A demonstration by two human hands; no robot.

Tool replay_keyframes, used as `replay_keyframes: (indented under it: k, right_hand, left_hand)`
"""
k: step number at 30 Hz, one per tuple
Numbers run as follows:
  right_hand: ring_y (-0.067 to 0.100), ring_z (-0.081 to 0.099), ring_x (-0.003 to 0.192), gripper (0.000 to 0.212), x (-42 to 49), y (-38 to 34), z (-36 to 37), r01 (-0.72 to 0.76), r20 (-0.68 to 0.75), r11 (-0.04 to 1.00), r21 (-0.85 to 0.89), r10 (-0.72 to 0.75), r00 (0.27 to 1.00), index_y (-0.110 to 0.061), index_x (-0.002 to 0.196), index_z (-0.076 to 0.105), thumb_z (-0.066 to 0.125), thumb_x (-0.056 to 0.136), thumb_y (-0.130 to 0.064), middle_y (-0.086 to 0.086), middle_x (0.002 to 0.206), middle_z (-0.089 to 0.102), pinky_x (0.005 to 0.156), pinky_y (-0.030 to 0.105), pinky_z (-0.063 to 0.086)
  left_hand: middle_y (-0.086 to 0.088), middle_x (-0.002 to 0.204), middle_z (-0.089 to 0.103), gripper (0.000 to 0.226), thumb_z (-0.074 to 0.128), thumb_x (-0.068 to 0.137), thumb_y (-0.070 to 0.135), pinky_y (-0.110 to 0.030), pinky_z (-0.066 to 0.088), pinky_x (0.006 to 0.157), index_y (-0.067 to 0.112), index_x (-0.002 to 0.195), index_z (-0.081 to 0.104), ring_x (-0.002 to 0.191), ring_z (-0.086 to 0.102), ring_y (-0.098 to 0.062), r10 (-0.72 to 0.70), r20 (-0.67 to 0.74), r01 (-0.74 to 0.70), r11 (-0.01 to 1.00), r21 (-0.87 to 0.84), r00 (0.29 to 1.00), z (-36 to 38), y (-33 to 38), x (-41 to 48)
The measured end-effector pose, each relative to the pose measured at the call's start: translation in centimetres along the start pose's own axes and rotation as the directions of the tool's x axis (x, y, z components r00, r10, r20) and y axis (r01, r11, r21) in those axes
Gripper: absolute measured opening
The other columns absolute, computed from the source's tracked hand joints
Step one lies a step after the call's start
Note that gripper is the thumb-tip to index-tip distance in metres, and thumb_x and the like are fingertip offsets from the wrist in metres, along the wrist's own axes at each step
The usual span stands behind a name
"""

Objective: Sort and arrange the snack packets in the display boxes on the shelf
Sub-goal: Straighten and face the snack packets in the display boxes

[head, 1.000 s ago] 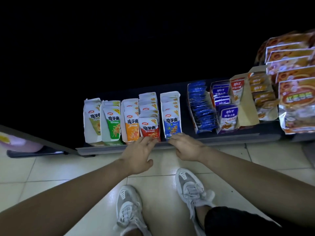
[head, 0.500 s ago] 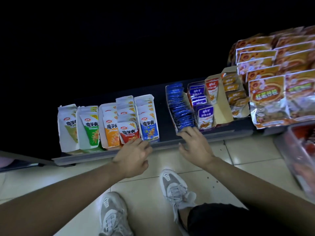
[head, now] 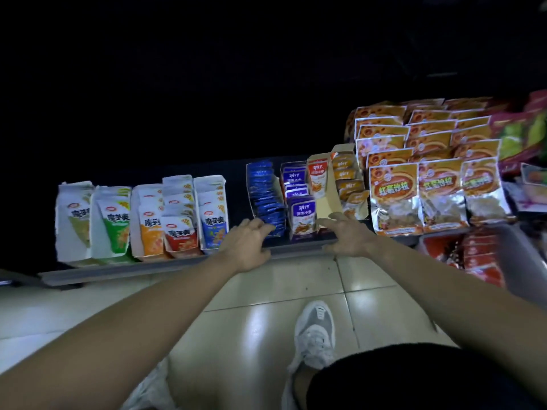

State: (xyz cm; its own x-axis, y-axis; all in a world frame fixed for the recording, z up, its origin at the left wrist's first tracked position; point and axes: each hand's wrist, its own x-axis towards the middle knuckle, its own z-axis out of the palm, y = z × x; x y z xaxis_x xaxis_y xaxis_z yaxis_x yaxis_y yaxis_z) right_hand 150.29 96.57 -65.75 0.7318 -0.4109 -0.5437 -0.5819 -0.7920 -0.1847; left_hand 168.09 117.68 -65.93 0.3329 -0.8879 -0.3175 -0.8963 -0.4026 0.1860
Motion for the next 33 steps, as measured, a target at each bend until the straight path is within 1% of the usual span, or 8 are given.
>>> replay_keyframes:
  k: [3,6,11,18,23,26,29,33]
  right_hand:
    - [0.030,0.007,0.149,0.080,1.8,1.1,1.3,0.008,0.065,1.000,-0.027,-0.006,0.998,-0.045,0.154,0.015,0.060,0.089,-0.056,0.001,0.163,0.015,0.113,0.058,0.022]
    - [0.029,0.014,0.144,0.079,3.2,1.0,3.6,0.042,0.077,0.998,0.049,-0.046,0.996,-0.044,0.154,0.017,0.062,0.089,-0.051,0.001,0.155,0.024,0.111,0.055,0.027]
    - [0.028,0.039,0.123,0.066,3.8,-0.9,6.7,0.137,-0.075,0.969,0.208,-0.124,0.989,-0.030,0.146,0.038,0.067,0.087,-0.032,0.007,0.127,0.036,0.096,0.032,0.041]
    - [0.028,0.042,0.120,0.060,2.8,-0.7,7.4,0.181,-0.224,0.973,0.140,-0.147,0.963,-0.027,0.144,0.044,0.065,0.087,-0.031,0.008,0.129,0.048,0.097,0.042,0.045]
    - [0.032,0.047,0.119,0.041,3.2,3.0,5.4,0.052,-0.636,0.930,0.363,0.207,0.743,-0.010,0.122,0.059,0.068,0.082,-0.019,0.011,0.127,0.054,0.095,0.046,0.049]
    - [0.035,0.044,0.124,0.053,4.7,5.4,4.8,-0.104,-0.477,0.913,0.394,0.300,0.826,-0.014,0.129,0.054,0.067,0.084,-0.039,0.009,0.138,0.051,0.097,0.049,0.047]
    - [0.029,0.058,0.116,0.053,5.7,6.4,5.2,-0.079,-0.300,0.872,0.482,0.249,0.921,-0.017,0.131,0.057,0.065,0.089,-0.048,0.006,0.127,0.064,0.095,0.042,0.053]
    - [0.027,0.066,0.101,0.038,5.3,6.7,7.0,-0.018,-0.392,0.894,0.447,0.214,0.895,-0.009,0.117,0.068,0.064,0.093,-0.038,0.009,0.115,0.070,0.082,0.034,0.055]
  left_hand:
    - [-0.005,0.134,0.040,0.061,0.064,0.090,0.038,-0.046,0.048,0.095,0.024,0.146,0.043,0.119,0.046,-0.030,-0.109,-0.098,0.109,0.994,-0.004,0.989,2.9,1.4,2.7]
    - [-0.007,0.122,0.040,0.041,0.067,0.091,0.027,-0.045,0.053,0.082,0.023,0.129,0.054,0.103,0.050,-0.030,-0.158,-0.255,0.141,0.987,-0.082,0.954,4.4,1.9,4.2]
    - [-0.008,0.105,0.064,0.040,0.079,0.082,0.011,-0.040,0.051,0.060,0.013,0.117,0.060,0.089,0.060,-0.033,-0.090,-0.364,0.088,0.996,-0.021,0.927,5.8,1.2,4.2]
    - [-0.005,0.080,0.070,0.034,0.082,0.068,-0.009,-0.034,0.050,0.053,0.009,0.095,0.071,0.073,0.059,-0.026,-0.102,-0.462,0.101,0.995,-0.026,0.881,7.0,0.1,4.5]
    - [-0.006,0.077,0.071,0.034,0.080,0.066,-0.014,-0.032,0.051,0.052,0.008,0.091,0.074,0.071,0.061,-0.027,-0.080,-0.489,0.044,0.995,-0.086,0.869,7.5,-0.5,3.8]
    - [-0.006,0.080,0.071,0.027,0.078,0.073,-0.010,-0.034,0.053,0.056,0.007,0.094,0.074,0.075,0.061,-0.029,-0.064,-0.516,-0.001,0.992,-0.125,0.854,8.0,-0.5,2.9]
    - [-0.003,0.087,0.072,0.025,0.077,0.079,-0.004,-0.038,0.054,0.061,0.009,0.099,0.074,0.083,0.060,-0.027,-0.055,-0.519,-0.040,0.985,-0.170,0.853,8.7,-0.6,2.2]
    - [-0.001,0.091,0.072,0.020,0.081,0.082,0.011,-0.033,0.052,0.065,0.012,0.101,0.074,0.086,0.061,-0.025,-0.102,-0.532,-0.023,0.974,-0.224,0.840,8.7,-0.1,1.7]
